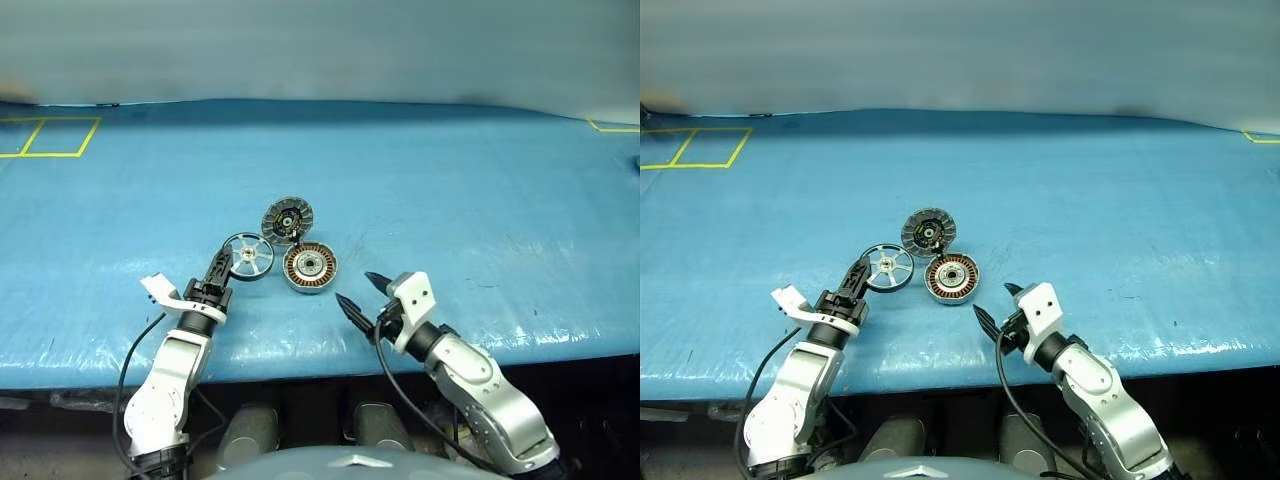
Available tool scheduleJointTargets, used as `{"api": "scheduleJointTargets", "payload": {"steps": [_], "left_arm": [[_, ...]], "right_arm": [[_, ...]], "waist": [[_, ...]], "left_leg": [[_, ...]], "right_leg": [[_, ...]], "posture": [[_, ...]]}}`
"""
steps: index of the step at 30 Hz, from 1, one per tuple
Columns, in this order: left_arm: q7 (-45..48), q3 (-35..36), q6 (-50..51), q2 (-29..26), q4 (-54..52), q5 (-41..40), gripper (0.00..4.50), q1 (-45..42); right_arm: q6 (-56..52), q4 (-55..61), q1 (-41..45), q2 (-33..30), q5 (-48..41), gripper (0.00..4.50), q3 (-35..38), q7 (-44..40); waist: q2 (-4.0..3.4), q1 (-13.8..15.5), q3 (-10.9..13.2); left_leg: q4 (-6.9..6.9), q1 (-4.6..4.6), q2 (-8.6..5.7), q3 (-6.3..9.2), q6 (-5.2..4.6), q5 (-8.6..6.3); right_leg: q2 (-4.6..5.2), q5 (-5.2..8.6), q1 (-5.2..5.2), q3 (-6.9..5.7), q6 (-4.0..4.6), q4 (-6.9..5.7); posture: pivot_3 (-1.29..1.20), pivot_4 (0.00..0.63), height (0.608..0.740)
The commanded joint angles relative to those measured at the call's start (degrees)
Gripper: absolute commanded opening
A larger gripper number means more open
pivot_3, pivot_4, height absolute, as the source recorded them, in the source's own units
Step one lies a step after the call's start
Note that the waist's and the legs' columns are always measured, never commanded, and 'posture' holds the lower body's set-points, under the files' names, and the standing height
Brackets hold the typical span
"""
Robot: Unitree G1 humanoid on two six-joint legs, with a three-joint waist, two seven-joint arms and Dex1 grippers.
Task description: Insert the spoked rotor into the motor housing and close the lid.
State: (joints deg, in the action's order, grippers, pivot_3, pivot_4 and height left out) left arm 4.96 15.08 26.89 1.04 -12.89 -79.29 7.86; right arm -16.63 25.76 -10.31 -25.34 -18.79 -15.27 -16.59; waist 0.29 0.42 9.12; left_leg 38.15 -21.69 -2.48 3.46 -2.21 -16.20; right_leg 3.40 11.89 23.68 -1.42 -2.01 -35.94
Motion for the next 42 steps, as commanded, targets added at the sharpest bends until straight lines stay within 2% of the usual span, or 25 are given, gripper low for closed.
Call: {"api": "scheduleJointTargets", "payload": {"steps": [1, 3, 8, 15, 17, 22, 25, 28, 31, 36, 39, 42], "left_arm": [[-0.8, 1.0, -0.3, 0.3, 0.7, 1.0, 0.42, -1.3], [-0.8, 0.9, 0.3, -0.1, 1.7, 1.9, 0.42, -1.9], [-1.7, 1.0, 1.8, -0.4, 2.1, 2.2, 2.07, -2.7], [-6.5, 2.5, 5.9, -4.3, 0.8, 2.7, 4.40, -0.2], [-6.7, 3.1, 7.0, -5.9, -0.4, 2.4, 4.48, 0.9], [-5.9, 4.2, 11.2, -15.5, -3.0, 5.8, 4.48, 3.3], [-2.0, 3.5, 11.7, -21.3, -4.8, 10.2, 4.48, 3.7], [5.9, 1.9, 6.1, -26.4, -8.1, 19.9, 4.48, 2.2], [13.5, -3.4, -1.2, -31.0, -8.5, 32.9, 4.48, -0.8], [24.5, -10.4, -4.2, -35.9, -4.4, 42.3, 4.48, -7.5], [29.9, -13.7, -6.1, -36.8, -1.6, 46.3, 4.48, -12.3], [35.8, -17.9, -11.9, -38.4, 3.6, 53.9, 4.48, -18.0]], "right_arm": [[0.9, 1.0, 0.2, 1.1, 1.5, 3.81, 1.2, -0.9], [0.5, 0.8, 0.2, 1.8, 1.9, 3.81, 1.4, -1.2], [-0.4, 0.8, 0.2, 2.8, 3.0, 3.81, 1.4, -1.8], [-1.8, 0.9, 0.1, 3.8, 3.8, 3.81, 1.8, -2.2], [-2.0, 0.9, 0.0, 4.1, 4.1, 3.81, 1.8, -2.3], [-2.7, 0.6, 0.2, 4.9, 4.5, 3.81, 1.8, -2.8], [-3.0, 0.6, 0.3, 5.2, 4.9, 3.81, 1.7, -3.2], [-3.3, 0.7, 0.2, 5.6, 5.1, 3.81, 1.7, -3.5], [-3.5, 0.7, 0.2, 5.8, 5.5, 3.81, 1.3, -3.7], [-3.2, 0.9, 0.0, 6.3, 5.9, 3.81, 0.9, -4.1], [-2.4, 1.0, -0.4, 6.6, 6.2, 3.81, 1.0, -4.3], [-2.2, 0.8, -0.6, 7.1, 6.3, 3.81, 1.2, -4.1]], "waist": [[0.00, 0.2, 0.0], [0.01, 0.3, 0.0], [0.01, 0.5, 0.0], [0.01, 0.4, 0.0], [-0.04, 0.3, -0.1], [-0.06, 0.1, -0.1], [-0.06, 0.1, -0.1], [-0.04, 0.2, -0.1], [-0.03, 0.7, -0.1], [-0.06, 0.4, -0.1], [-0.06, 0.3, -0.1], [-0.06, 0.2, -0.1]], "left_leg": [[0.00, 0.00, 0.00, 0.00, 0.02, 0.01], [0.00, 0.00, 0.00, 0.00, 0.04, 0.02], [0.00, 0.00, -0.02, 0.00, 0.06, 0.03], [0.00, 0.00, -0.01, 0.01, 0.08, 0.04], [-0.01, 0.04, 0.00, 0.00, 0.09, 0.04], [-0.09, 0.11, 0.05, 0.01, 0.17, 0.09], [-0.10, 0.12, 0.04, 0.03, 0.21, 0.11], [-0.09, 0.13, 0.04, 0.04, 0.28, 0.16], [-0.09, 0.11, 0.01, 0.04, 0.36, 0.21], [-0.13, 0.11, 0.01, 0.01, 0.36, 0.23], [-0.17, 0.10, 0.04, 0.01, 0.38, 0.23], [-0.20, 0.10, 0.06, 0.01, 0.39, 0.23]], "right_leg": [[0.00, -0.02, 0.00, 0.00, 0.01, 0.00], [0.00, -0.05, 0.01, 0.00, 0.02, 0.00], [0.01, -0.18, 0.01, 0.00, -0.07, 0.00], [0.01, -0.19, 0.01, 0.00, -0.07, -0.01], [0.01, -0.18, 0.00, 0.01, -0.07, -0.02], [-0.03, -0.17, 0.03, 0.02, -0.02, -0.10], [-0.05, -0.07, 0.03, 0.00, 0.22, -0.14], [-0.09, -0.07, 0.03, 0.02, 0.22, -0.14], [-0.09, -0.11, 0.02, -0.02, 0.28, -0.14], [-0.07, -0.16, 0.05, 0.03, 0.30, -0.13], [-0.19, -0.30, 0.09, 0.02, 0.08, -0.13], [-0.25, -0.32, 0.11, 0.04, 0.04, -0.13]], "posture": [[0.00, 0.150, 0.740], [0.00, 0.150, 0.740], [0.00, 0.150, 0.740], [0.00, 0.150, 0.740], [0.00, 0.150, 0.740], [0.00, 0.150, 0.740], [0.00, 0.150, 0.740], [0.00, 0.150, 0.740], [0.00, 0.150, 0.740], [0.00, 0.150, 0.740], [0.00, 0.150, 0.740], [0.00, 0.150, 0.740]]}}
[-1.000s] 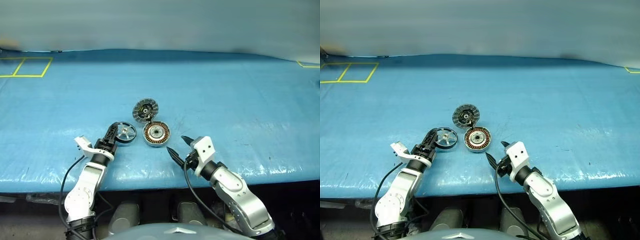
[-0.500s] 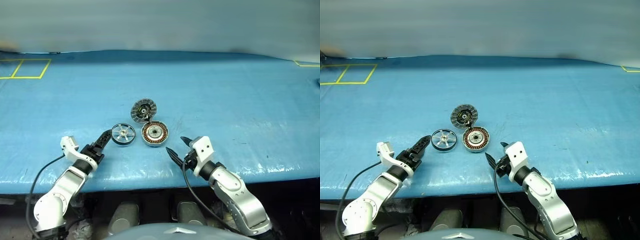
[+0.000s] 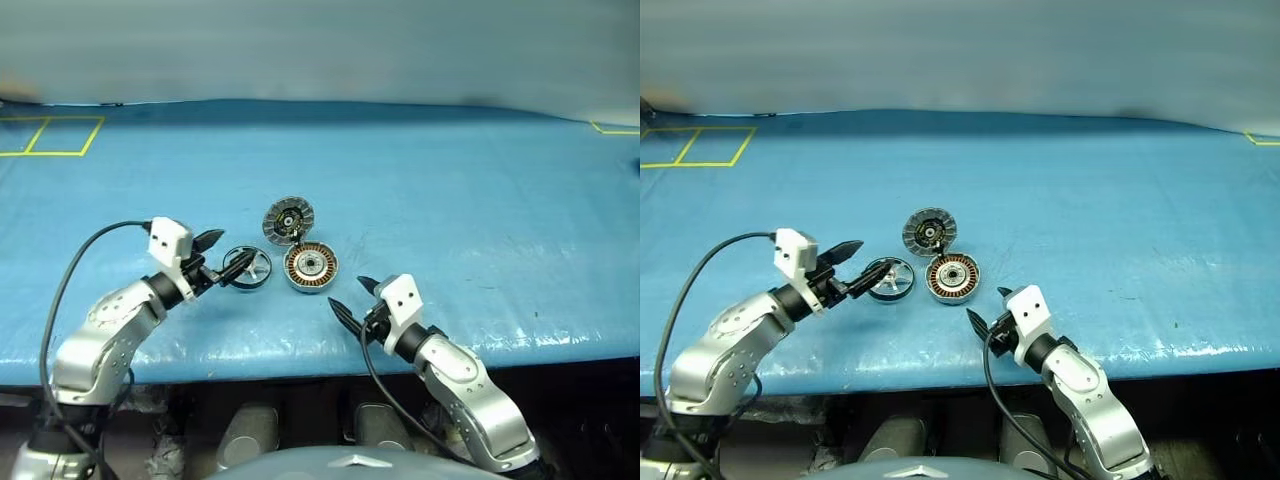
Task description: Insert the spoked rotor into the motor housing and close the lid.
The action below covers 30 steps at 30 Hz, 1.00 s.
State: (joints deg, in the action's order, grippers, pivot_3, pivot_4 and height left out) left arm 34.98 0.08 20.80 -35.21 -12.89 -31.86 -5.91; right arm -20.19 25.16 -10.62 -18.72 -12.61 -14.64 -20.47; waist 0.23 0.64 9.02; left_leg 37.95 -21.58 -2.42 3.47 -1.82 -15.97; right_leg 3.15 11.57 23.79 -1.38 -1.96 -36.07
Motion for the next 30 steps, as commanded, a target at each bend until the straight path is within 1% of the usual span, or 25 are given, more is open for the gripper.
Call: {"api": "scheduleJointTargets", "payload": {"steps": [1, 6, 10, 13, 17, 21, 25, 30], "left_arm": [[8.5, -4.4, -7.8, -3.0, 5.7, 8.7, 4.48, -6.7], [20.3, -8.7, -14.3, -7.2, 14.6, 15.9, 4.48, -17.0], [26.8, -11.1, -19.7, -8.8, 21.7, 20.8, 4.48, -23.3], [32.6, -13.6, -23.4, -10.2, 25.8, 24.2, 4.48, -26.6], [38.1, -15.6, -26.2, -10.3, 30.9, 26.7, 4.48, -29.9], [41.4, -18.8, -30.7, -10.6, 36.2, 32.2, 4.48, -32.7], [42.2, -19.8, -34.1, -9.4, 40.4, 34.5, 4.48, -34.6], [41.8, -20.1, -36.8, -8.0, 45.0, 37.0, 4.48, -37.1]], "right_arm": [[1.5, 1.4, -0.4, 0.7, 0.3, 3.81, 0.6, -0.2], [1.6, 1.4, -0.8, 1.6, 1.0, 3.81, 0.7, 0.4], [1.7, 1.2, -0.9, 2.3, 1.3, 3.81, 0.7, 0.5], [1.7, 1.1, -1.0, 2.8, 1.4, 3.81, 0.7, 0.5], [1.8, 0.8, -0.9, 3.2, 1.8, 3.81, 0.6, 0.5], [1.8, 0.9, -1.1, 4.0, 1.8, 3.81, 0.9, 1.0], [1.7, 1.0, -1.3, 4.3, 2.1, 3.81, 0.9, 1.1], [1.8, 0.9, -1.4, 4.8, 2.1, 3.81, 1.0, 1.3]], "waist": [[0.01, 0.0, 0.0], [0.01, 0.0, 0.0], [0.00, -0.4, 0.0], [0.01, -0.6, 0.0], [0.01, -1.1, 0.0], [0.01, -1.3, 0.0], [0.01, -1.3, 0.0], [0.02, -1.2, 0.0]], "left_leg": [[0.00, 0.00, 0.00, 0.00, 0.00, 0.00], [0.01, -0.02, -0.01, 0.00, 0.01, 0.01], [0.00, -0.02, -0.02, -0.03, -0.03, -0.01], [0.01, -0.03, -0.02, -0.03, -0.05, -0.02], [0.03, -0.03, -0.02, -0.04, -0.10, -0.05], [0.08, -0.03, -0.02, -0.05, -0.14, -0.06], [0.14, -0.04, -0.01, -0.09, -0.36, -0.19], [0.22, -0.04, -0.01, -0.08, -0.38, -0.20]], "right_leg": [[0.01, 0.00, 0.00, 0.01, 0.00, 0.00], [-0.17, -0.01, 0.02, -0.09, -0.02, -0.01], [-0.17, -0.02, 0.02, -0.12, -0.04, -0.01], [-0.17, -0.03, 0.02, -0.14, -0.05, -0.01], [-0.18, -0.03, 0.02, -0.15, -0.07, -0.01], [-0.19, -0.04, 0.01, -0.15, -0.10, -0.03], [-0.20, -0.06, 0.02, -0.12, -0.12, -0.06], [-0.20, -0.07, 0.00, -0.13, -0.14, -0.12]], "posture": [[0.00, 0.150, 0.740], [0.00, 0.150, 0.740], [0.00, 0.150, 0.740], [0.00, 0.150, 0.740], [0.00, 0.150, 0.740], [0.00, 0.150, 0.740], [0.00, 0.150, 0.740], [0.00, 0.150, 0.740]]}}
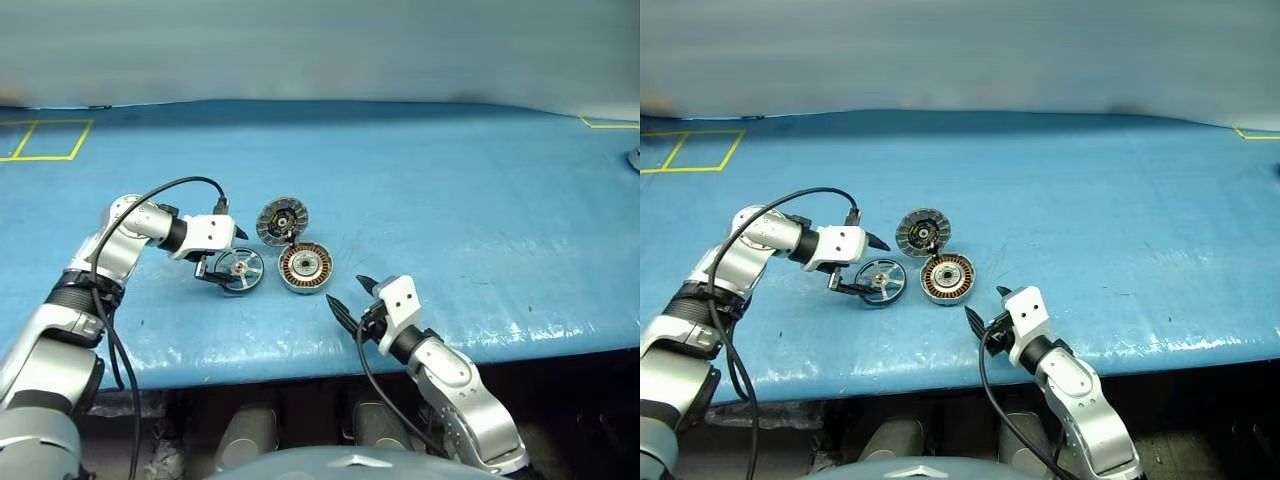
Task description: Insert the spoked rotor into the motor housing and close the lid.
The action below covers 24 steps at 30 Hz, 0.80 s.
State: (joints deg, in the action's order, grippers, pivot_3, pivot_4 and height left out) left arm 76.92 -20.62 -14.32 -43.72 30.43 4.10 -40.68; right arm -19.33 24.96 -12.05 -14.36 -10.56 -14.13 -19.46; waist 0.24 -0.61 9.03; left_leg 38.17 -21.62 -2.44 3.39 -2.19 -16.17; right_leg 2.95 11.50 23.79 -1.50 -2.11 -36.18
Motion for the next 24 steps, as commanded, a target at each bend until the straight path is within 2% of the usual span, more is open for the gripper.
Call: {"api": "scheduleJointTargets", "payload": {"steps": [1, 8, 13, 16, 18, 24], "left_arm": [[0.0, 0.6, -1.8, 0.8, 2.1, 1.1, 4.48, -2.7], [1.0, 0.4, -4.0, 1.5, 3.3, 2.0, 4.48, -3.8], [2.5, 1.0, -2.0, 0.8, 2.7, 1.8, 4.48, -3.9], [2.1, 1.5, -1.1, 0.6, 2.2, 1.8, 3.86, -3.5], [1.8, 1.9, 1.3, 0.3, 1.3, 1.6, 3.22, -2.9], [1.4, 3.7, 10.9, 0.2, -2.7, -0.3, 3.22, -0.8]], "right_arm": [[0.9, 1.1, 0.0, 0.5, 0.2, 3.81, 0.5, 0.3], [0.5, 0.9, 0.2, 0.7, 0.4, 3.81, 0.8, 0.6], [0.1, 0.6, 0.4, 0.7, 0.8, 3.81, 0.8, 0.6], [-0.1, 0.3, 0.6, 0.8, 1.0, 3.81, 0.8, 0.6], [-0.1, 0.1, 0.7, 0.8, 1.2, 3.81, 0.6, 0.5], [-0.2, -0.3, 1.3, 0.9, 1.3, 3.81, 0.6, 0.5]], "waist": [[0.00, 0.0, 0.0], [0.00, -0.1, 0.0], [0.00, -0.1, 0.0], [0.00, -0.1, 0.0], [0.00, -0.1, 0.0], [0.00, -0.1, 0.0]], "left_leg": [[0.03, 0.00, 0.00, 0.00, -0.01, -0.01], [0.14, 0.00, -0.01, -0.04, -0.06, -0.03], [0.34, 0.00, -0.02, -0.06, -0.08, -0.04], [0.51, 0.00, -0.01, -0.07, -0.10, -0.06], [0.65, 0.00, 0.00, -0.06, -0.13, -0.07], [0.86, 0.00, 0.00, -0.07, -0.16, -0.09]], "right_leg": [[0.00, 0.00, 0.00, 0.00, -0.01, -0.03], [0.01, -0.01, 0.04, 0.07, -0.03, -0.25], [0.02, 0.01, 0.09, 0.10, -0.01, -0.58], [0.01, 0.04, 0.06, 0.10, -0.03, -0.66], [0.00, 0.06, 0.02, 0.10, -0.07, -0.71], [-0.01, 0.12, -0.03, 0.11, -0.33, -0.75]], "posture": [[0.00, 0.150, 0.740], [0.00, 0.150, 0.740], [0.00, 0.150, 0.740], [0.00, 0.150, 0.740], [0.00, 0.150, 0.740], [0.00, 0.150, 0.740]]}}
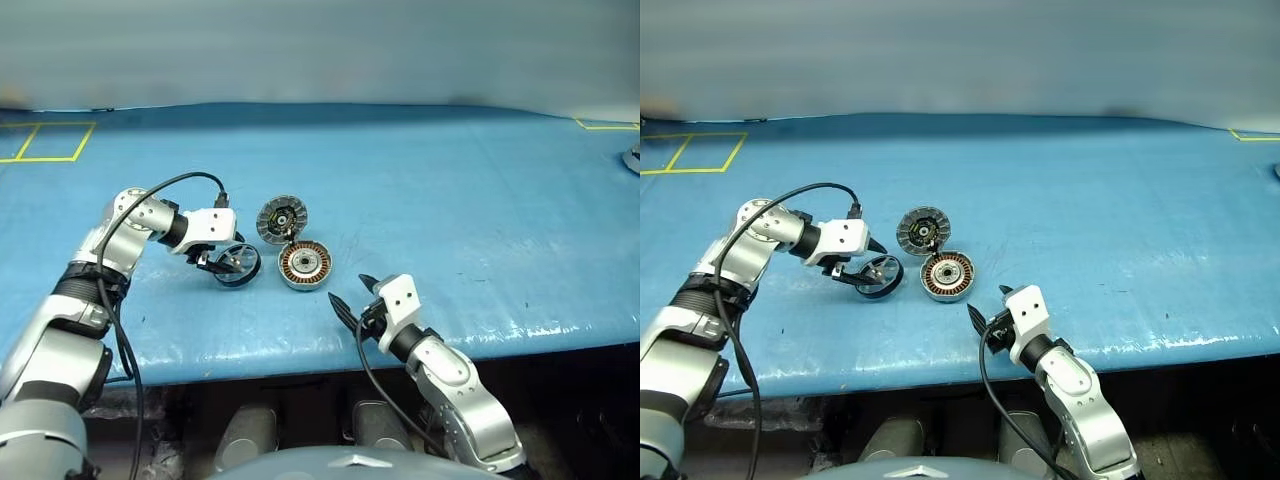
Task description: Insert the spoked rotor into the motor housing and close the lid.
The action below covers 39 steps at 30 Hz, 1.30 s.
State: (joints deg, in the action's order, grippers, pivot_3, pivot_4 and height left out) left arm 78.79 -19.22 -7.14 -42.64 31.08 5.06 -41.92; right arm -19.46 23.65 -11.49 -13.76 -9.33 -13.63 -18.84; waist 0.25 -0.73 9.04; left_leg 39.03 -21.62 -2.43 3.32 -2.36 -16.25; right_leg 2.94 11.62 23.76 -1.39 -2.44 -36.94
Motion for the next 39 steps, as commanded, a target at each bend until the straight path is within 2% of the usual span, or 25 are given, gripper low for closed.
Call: {"api": "scheduleJointTargets", "payload": {"steps": [1, 13, 27, 33, 34, 39], "left_arm": [[-0.4, 2.2, 5.1, -1.1, -4.1, -1.1, 3.22, 0.9], [-0.4, 1.9, 17.4, -2.8, -11.5, -0.9, 3.22, 5.8], [-5.7, 1.1, 17.7, -1.3, -11.2, 1.1, 3.22, 6.5], [-1.6, 1.4, 18.4, -2.7, -13.1, -0.9, 1.44, 7.1], [-1.1, 1.6, 18.6, -3.0, -13.4, -1.2, 1.27, 7.2], [2.3, 2.4, 20.6, -5.1, -16.5, -3.6, 1.27, 8.2]], "right_arm": [[0.0, 1.0, 0.8, 0.3, 0.1, 3.81, 0.0, -0.2], [-0.2, 0.8, 0.9, 0.2, 0.0, 3.81, -0.3, -0.4], [-0.7, 1.1, 0.9, -0.1, 0.3, 3.81, -0.2, -0.5], [-1.0, 0.9, 1.0, -0.2, 0.7, 3.81, -0.5, -0.7], [-1.1, 0.9, 1.0, -0.3, 0.8, 3.81, -0.6, -0.8], [-1.1, 1.0, 0.8, -0.4, 1.1, 3.81, -0.6, -1.0]], "waist": [[0.00, 0.0, 0.0], [0.00, 0.1, 0.0], [0.00, 0.1, 0.0], [-0.04, 0.1, 0.0], [-0.04, 0.1, 0.0], [-0.03, 0.0, 0.0]], "left_leg": [[0.00, 0.00, 0.00, 0.00, 0.00, 0.00], [0.00, 0.00, -0.01, -0.02, -0.02, -0.02], [0.01, 0.00, 0.00, -0.05, -0.02, -0.01], [0.00, 0.04, 0.00, -0.09, -0.02, -0.02], [0.01, 0.04, 0.00, -0.09, -0.02, -0.02], [0.00, 0.03, -0.01, -0.14, -0.06, -0.04]], "right_leg": [[0.00, -0.01, 0.00, 0.01, 0.00, 0.00], [0.01, -0.10, 0.01, 0.06, 0.16, 0.00], [0.01, -0.13, 0.02, 0.12, 0.16, -0.01], [0.01, -0.12, 0.01, 0.16, 0.15, -0.01], [0.01, -0.12, 0.01, 0.16, 0.14, -0.01], [0.01, -0.14, 0.03, 0.23, 0.12, 0.00]], "posture": [[0.00, 0.150, 0.740], [0.00, 0.150, 0.740], [0.00, 0.150, 0.740], [0.00, 0.150, 0.740], [0.00, 0.150, 0.740], [0.00, 0.150, 0.740]]}}
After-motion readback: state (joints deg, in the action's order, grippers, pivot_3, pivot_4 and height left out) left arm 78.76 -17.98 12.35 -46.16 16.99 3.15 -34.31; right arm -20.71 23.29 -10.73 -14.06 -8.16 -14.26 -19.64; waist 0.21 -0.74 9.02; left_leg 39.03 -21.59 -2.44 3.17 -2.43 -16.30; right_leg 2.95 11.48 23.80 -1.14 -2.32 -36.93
